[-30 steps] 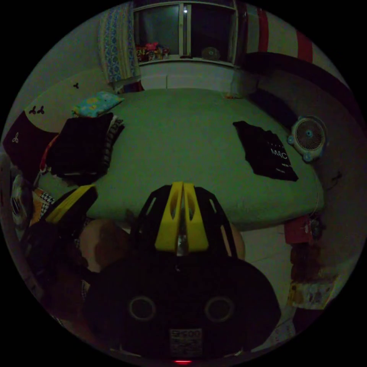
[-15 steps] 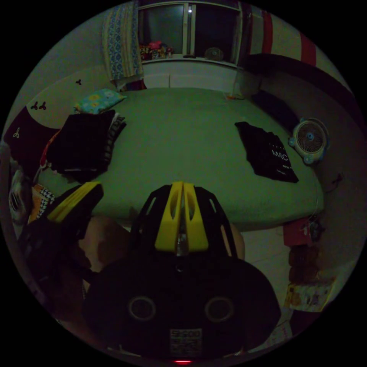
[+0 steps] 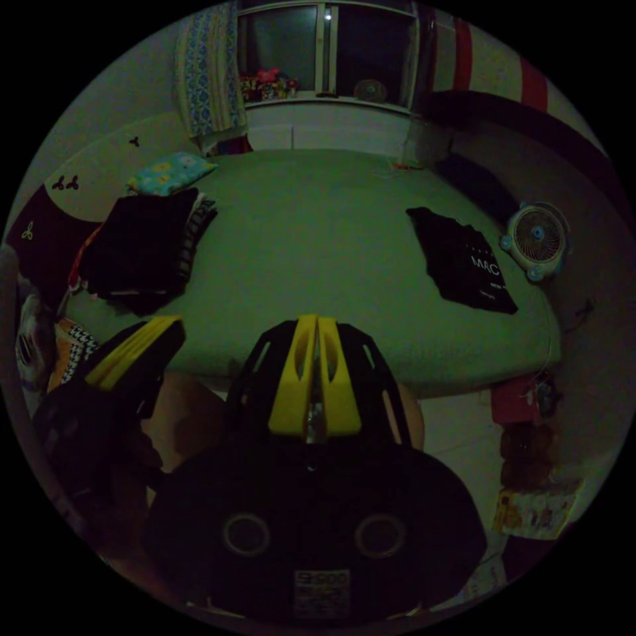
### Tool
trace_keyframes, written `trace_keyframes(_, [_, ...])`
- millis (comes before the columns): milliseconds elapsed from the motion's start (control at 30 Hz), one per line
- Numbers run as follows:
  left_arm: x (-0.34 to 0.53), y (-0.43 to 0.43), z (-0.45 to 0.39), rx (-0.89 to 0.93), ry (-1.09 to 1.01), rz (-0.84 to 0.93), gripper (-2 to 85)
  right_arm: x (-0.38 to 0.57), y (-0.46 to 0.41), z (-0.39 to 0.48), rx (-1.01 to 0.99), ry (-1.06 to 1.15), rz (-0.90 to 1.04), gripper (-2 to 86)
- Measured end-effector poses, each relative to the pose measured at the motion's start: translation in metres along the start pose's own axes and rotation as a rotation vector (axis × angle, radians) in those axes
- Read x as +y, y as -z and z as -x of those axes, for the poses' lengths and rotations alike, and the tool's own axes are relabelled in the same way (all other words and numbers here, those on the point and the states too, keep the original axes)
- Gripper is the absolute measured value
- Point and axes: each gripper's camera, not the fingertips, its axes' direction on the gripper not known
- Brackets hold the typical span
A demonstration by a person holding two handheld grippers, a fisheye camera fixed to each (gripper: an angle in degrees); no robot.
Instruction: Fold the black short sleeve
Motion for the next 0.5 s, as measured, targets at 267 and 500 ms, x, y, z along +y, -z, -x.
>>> trace_keyframes(267, [-0.0039, -0.0019, -0.0031, -0.001, -0.001, -0.01, 0.1, -0.0027, -0.0017, -0.005, 0.004, -0.007, -0.003, -1.0])
trace_keyframes(500, [-0.0054, -0.0101, -0.0064, 0.003, -0.007, 0.009, 0.1, -0.0024, -0.0071, -0.0068, 0.005, -0.006, 0.01, -1.0])
